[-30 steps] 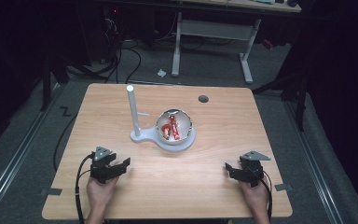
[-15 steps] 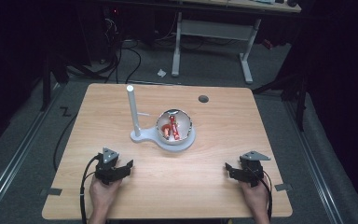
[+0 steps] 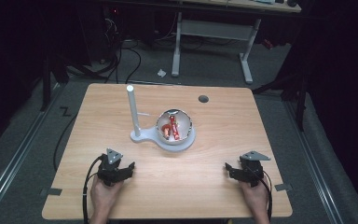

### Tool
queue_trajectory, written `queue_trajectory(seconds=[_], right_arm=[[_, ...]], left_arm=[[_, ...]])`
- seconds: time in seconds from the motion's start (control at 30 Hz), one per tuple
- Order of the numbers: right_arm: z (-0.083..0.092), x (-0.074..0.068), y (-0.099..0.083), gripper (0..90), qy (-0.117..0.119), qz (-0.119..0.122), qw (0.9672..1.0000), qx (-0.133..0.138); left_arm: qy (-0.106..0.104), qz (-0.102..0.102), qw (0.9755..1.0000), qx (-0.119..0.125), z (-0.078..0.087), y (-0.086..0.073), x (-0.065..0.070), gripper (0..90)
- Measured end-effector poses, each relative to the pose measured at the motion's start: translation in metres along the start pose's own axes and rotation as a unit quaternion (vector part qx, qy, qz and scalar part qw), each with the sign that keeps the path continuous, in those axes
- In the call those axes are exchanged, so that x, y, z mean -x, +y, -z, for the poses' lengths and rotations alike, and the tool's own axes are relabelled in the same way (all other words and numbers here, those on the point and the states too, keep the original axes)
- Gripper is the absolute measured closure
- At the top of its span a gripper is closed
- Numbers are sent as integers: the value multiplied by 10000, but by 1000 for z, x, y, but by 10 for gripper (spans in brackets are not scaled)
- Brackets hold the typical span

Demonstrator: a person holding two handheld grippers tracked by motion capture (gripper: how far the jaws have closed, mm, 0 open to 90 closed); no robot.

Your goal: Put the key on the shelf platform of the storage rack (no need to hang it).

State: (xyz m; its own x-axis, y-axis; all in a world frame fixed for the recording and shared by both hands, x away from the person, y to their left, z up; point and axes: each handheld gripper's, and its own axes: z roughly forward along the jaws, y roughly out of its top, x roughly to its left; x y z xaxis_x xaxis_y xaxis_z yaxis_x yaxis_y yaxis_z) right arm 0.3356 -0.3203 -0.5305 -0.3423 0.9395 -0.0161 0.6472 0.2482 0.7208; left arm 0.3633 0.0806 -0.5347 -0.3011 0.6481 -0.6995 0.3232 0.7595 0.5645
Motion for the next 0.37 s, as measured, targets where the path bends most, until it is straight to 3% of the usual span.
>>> queue_trajectory(seconds=[0.37], right_arm=[[0,0,0,289,-1,-3,10000,-1]], left_arm=[[19,54,10000,-25,1,0,0,299]])
